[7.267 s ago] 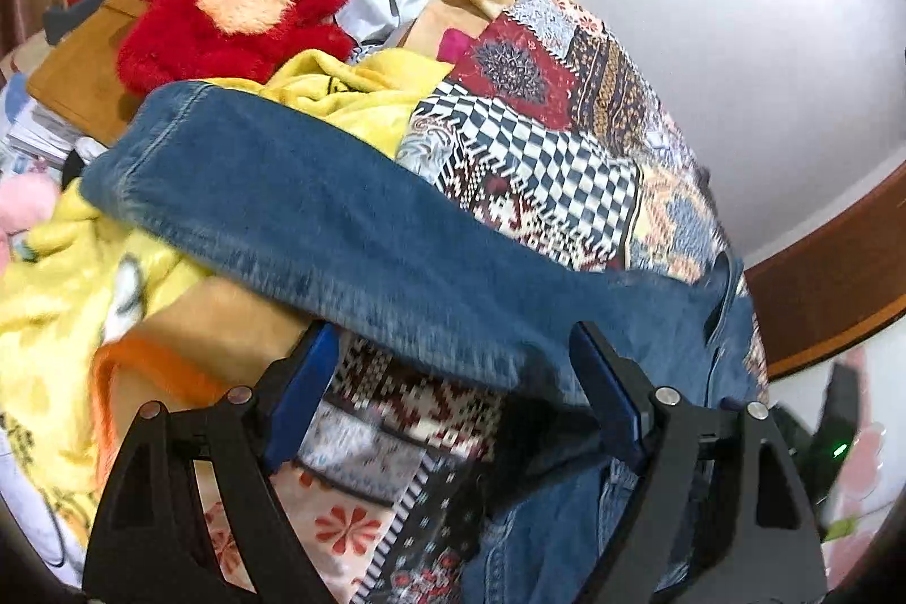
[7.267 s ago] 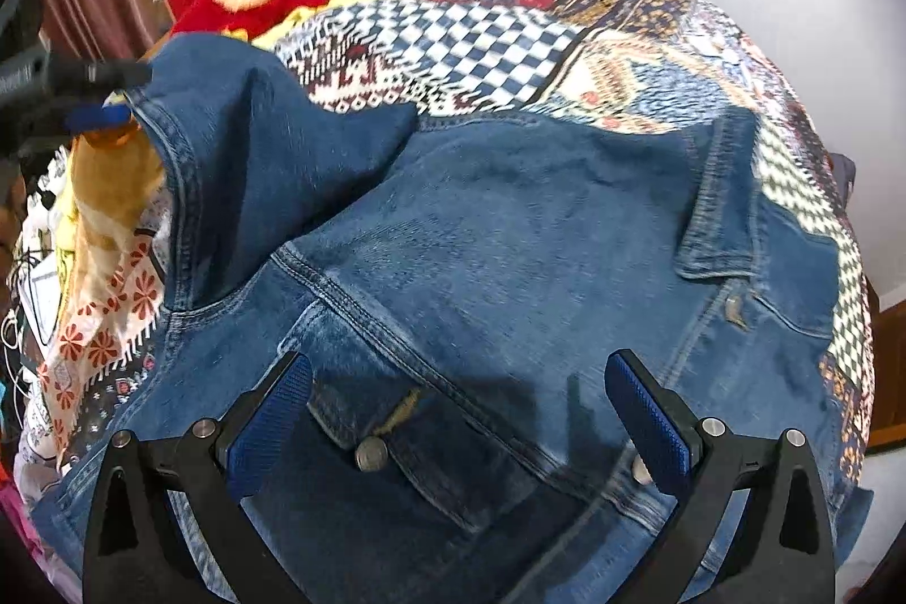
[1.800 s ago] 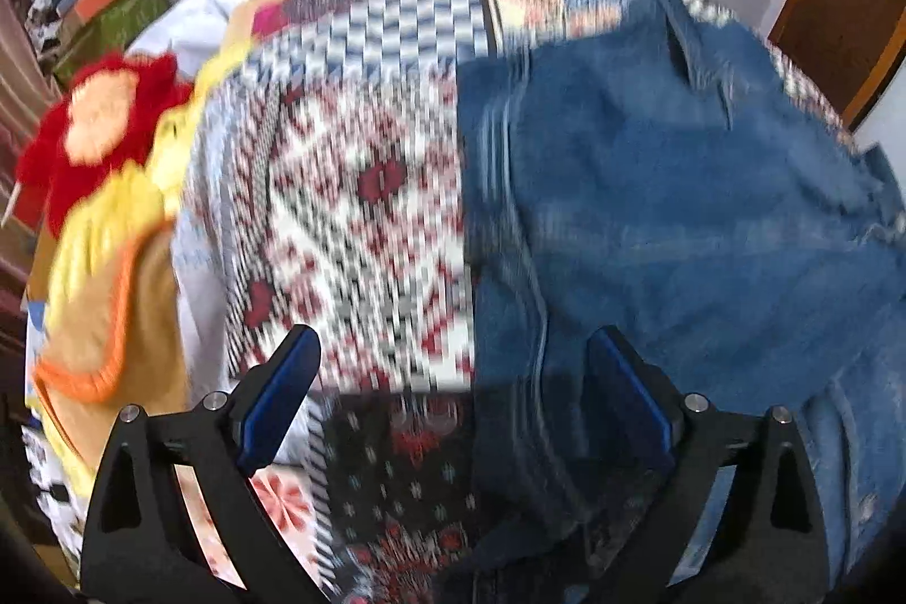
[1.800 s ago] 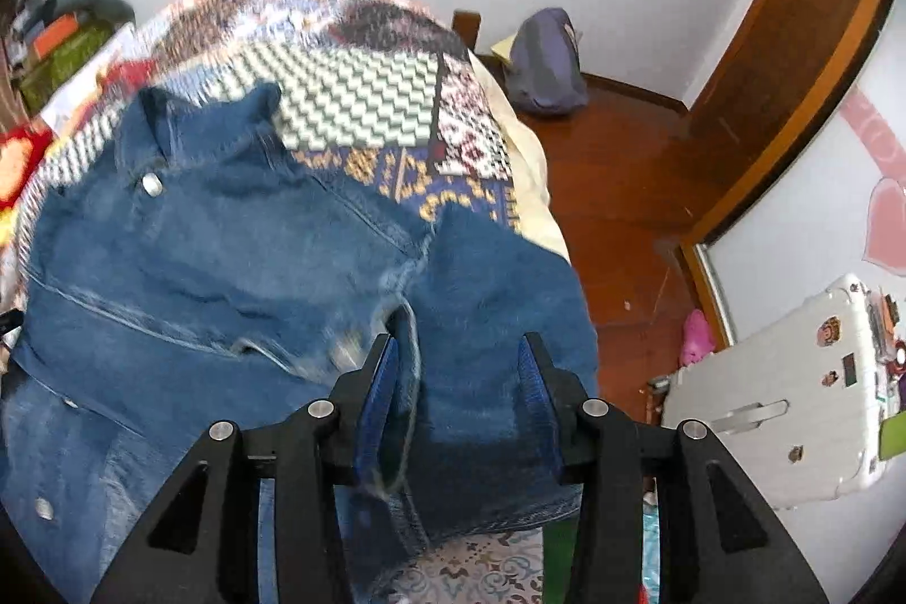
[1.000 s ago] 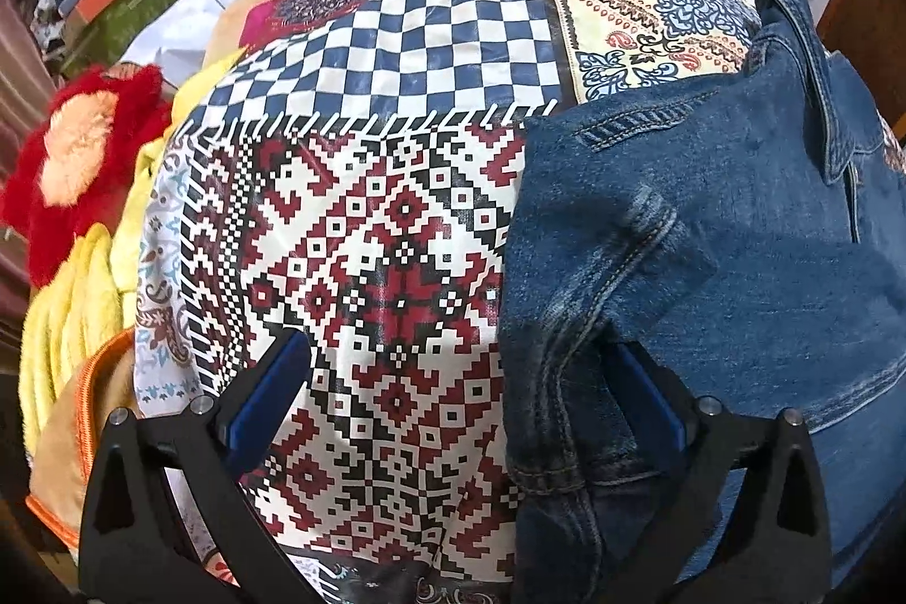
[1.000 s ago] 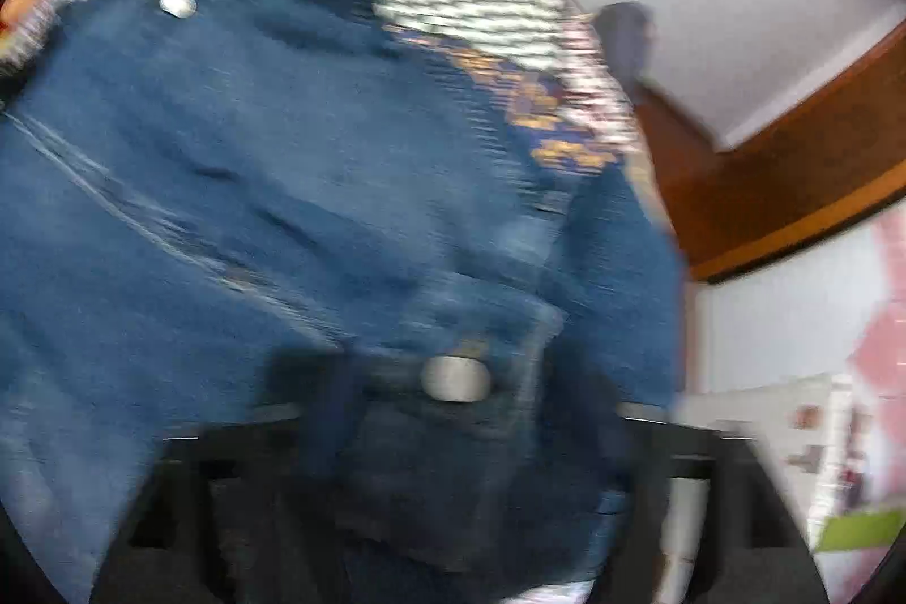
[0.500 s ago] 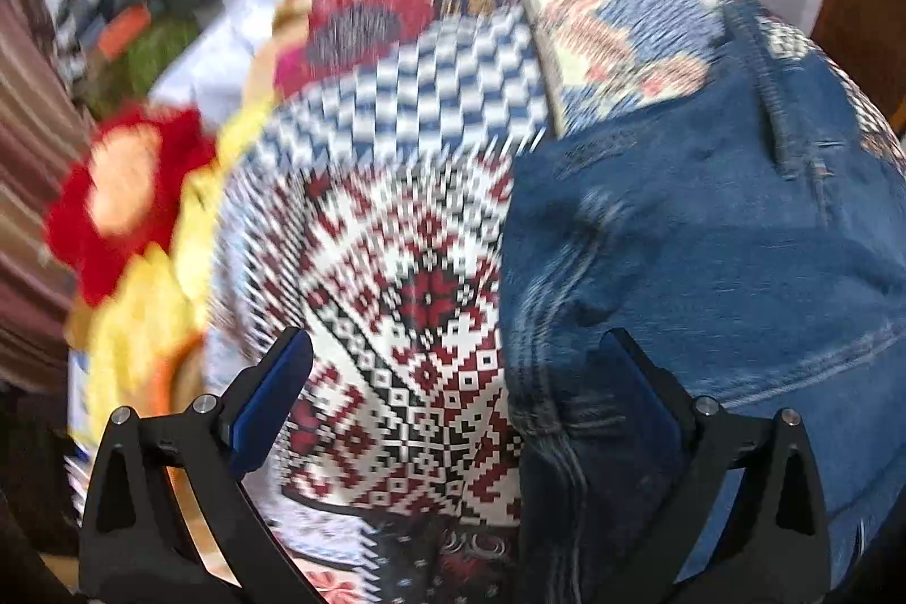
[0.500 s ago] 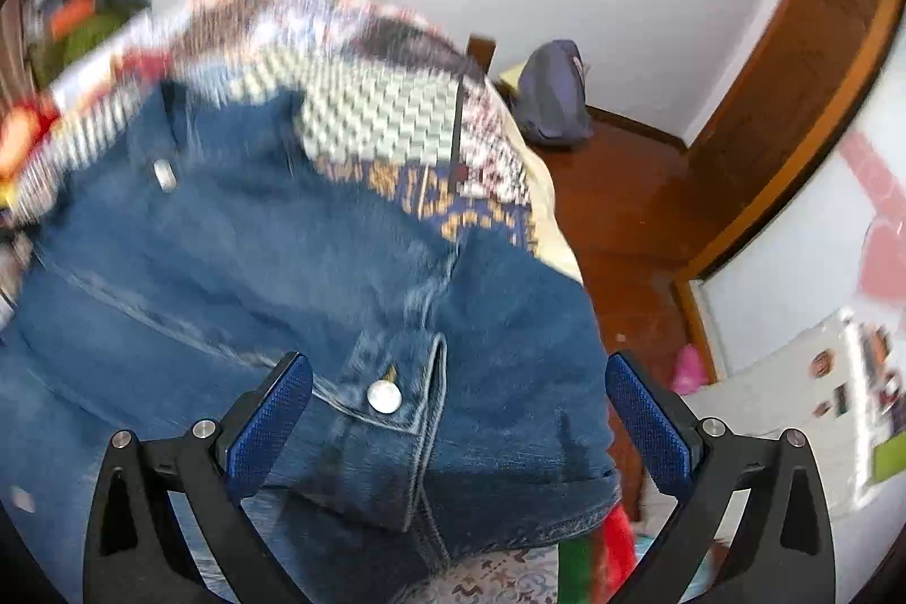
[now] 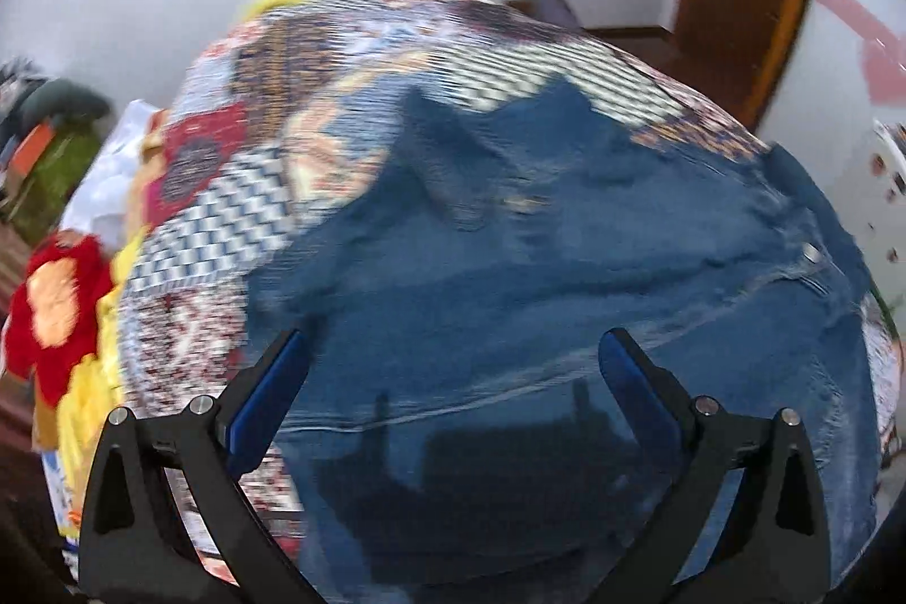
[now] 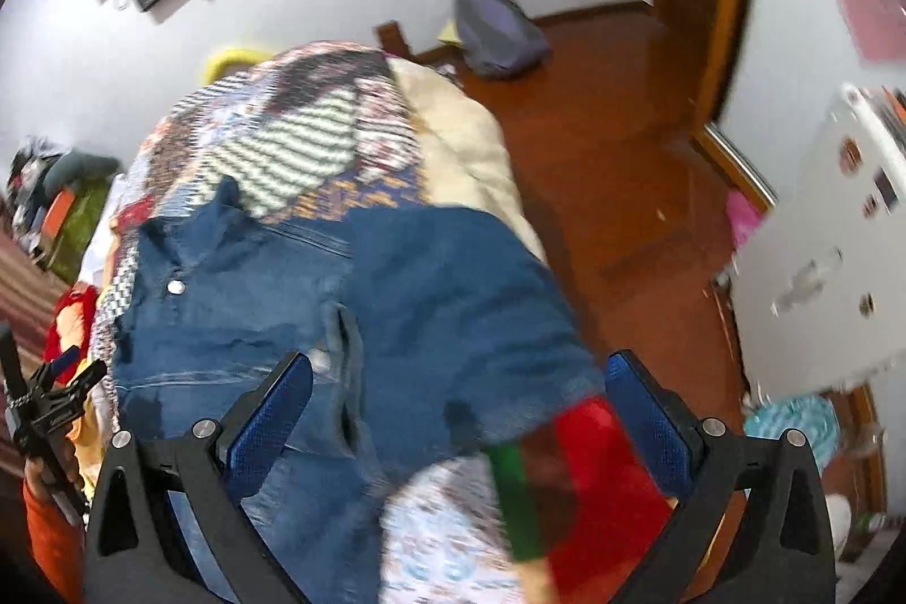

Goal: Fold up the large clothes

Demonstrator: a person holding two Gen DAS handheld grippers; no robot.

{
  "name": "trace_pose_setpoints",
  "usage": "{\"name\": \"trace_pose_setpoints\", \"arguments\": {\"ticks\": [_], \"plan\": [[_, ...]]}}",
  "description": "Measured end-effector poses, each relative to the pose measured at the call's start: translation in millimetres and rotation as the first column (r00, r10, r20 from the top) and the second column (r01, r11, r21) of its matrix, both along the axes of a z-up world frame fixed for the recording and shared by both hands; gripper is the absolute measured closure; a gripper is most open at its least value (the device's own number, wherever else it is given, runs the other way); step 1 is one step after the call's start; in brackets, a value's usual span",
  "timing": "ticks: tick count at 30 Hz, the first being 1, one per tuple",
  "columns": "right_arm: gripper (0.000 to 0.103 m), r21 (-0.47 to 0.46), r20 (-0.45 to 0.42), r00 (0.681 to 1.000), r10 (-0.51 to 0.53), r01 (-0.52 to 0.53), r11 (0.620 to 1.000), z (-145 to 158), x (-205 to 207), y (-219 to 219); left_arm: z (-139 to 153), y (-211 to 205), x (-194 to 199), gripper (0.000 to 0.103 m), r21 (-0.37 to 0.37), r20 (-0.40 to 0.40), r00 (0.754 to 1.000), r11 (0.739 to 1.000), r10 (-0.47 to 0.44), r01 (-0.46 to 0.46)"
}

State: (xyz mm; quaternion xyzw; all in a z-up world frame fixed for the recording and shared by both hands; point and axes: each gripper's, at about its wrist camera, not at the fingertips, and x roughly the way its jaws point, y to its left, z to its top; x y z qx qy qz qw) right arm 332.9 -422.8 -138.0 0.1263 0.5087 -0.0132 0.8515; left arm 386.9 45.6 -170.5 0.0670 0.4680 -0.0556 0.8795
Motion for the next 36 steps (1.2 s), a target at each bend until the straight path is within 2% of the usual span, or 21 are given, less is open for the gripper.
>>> {"name": "trace_pose_setpoints", "arguments": {"ticks": [3,9,13,17,21,24,26,32,36], "plan": [[0.0,0.045,-0.05,0.998,-0.041,0.043,0.998,-22,-9,-22,-13,-30,1,0.0,0.002,-0.031,0.998,0.998,-0.057,0.057],[0.002,0.252,-0.164,0.983,-0.087,0.127,0.959,-77,-11,-51,-46,-72,4,0.0,-0.003,-0.125,0.984,0.992,-0.126,0.127],[0.014,0.349,-0.222,0.969,-0.11,0.184,0.919,-106,-1,-60,-62,-87,5,0.0,-0.001,-0.162,0.976,0.99,-0.142,0.144],[0.017,0.41,-0.233,0.963,-0.138,0.226,0.883,-121,11,-67,-70,-91,9,0.0,0.001,-0.169,0.977,0.991,-0.133,0.135],[0.022,0.423,-0.226,0.961,-0.158,0.243,0.873,-127,22,-64,-71,-89,11,0.0,-0.01,-0.162,0.978,0.991,-0.131,0.131],[0.034,0.401,-0.209,0.965,-0.155,0.23,0.887,-127,30,-59,-70,-88,10,0.0,-0.011,-0.158,0.979,0.991,-0.131,0.131],[0.045,0.372,-0.183,0.971,-0.153,0.213,0.904,-121,31,-55,-70,-88,9,0.0,-0.008,-0.156,0.98,0.992,-0.127,0.128],[0.071,0.234,-0.079,0.99,-0.12,0.136,0.963,-85,29,-31,-63,-78,6,0.0,-0.015,-0.146,0.983,0.994,-0.108,0.107],[0.078,0.179,-0.005,0.995,-0.104,0.103,0.978,-54,25,-16,-51,-65,0,0.0,-0.03,-0.118,0.989,0.996,-0.09,0.087]]}}
